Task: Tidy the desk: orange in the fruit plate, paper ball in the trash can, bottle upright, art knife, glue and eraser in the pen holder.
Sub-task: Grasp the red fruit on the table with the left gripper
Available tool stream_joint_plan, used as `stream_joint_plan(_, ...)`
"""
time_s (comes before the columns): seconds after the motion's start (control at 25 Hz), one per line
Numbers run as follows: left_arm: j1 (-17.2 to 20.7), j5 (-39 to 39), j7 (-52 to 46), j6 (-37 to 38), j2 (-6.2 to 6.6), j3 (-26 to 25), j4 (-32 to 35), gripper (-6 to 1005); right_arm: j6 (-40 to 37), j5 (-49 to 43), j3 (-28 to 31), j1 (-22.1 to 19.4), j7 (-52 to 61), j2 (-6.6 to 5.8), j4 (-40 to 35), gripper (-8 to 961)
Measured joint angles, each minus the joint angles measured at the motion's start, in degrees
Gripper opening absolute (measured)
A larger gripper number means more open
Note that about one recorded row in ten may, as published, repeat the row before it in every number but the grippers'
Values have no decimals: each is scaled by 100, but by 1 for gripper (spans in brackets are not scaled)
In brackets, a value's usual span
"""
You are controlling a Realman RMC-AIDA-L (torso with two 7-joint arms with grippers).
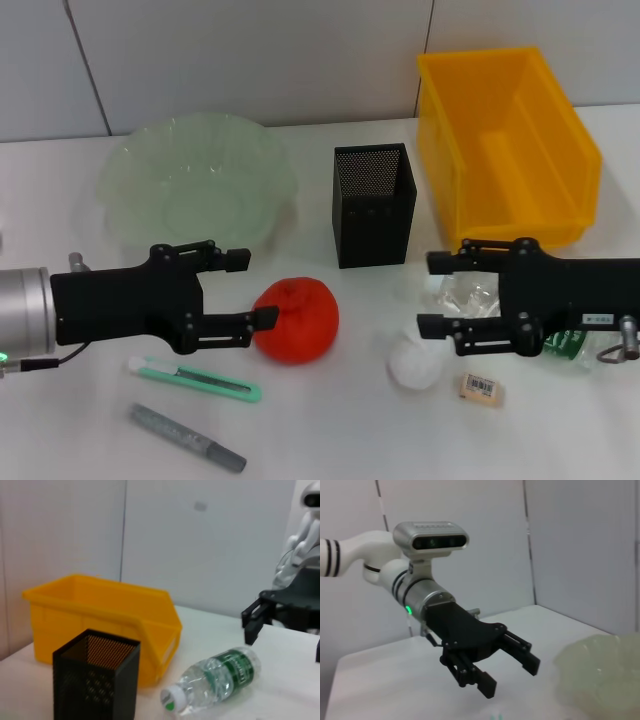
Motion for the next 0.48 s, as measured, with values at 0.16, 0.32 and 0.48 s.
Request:
stream_joint_plan(0.16,-175,51,-90,-405,-13,21,-394,800,-33,-158,221,-91,41,-2,69,773)
stream_joint_plan(0.32,-310,69,-154,-727,-13,48,-657,800,-100,-340,474,-144,113,-1,186,773)
stream_joint_plan(0.48,-396,40,-121,-1067,-30,216,-850,799,-278,-487,882,-156,182,-2,235,772)
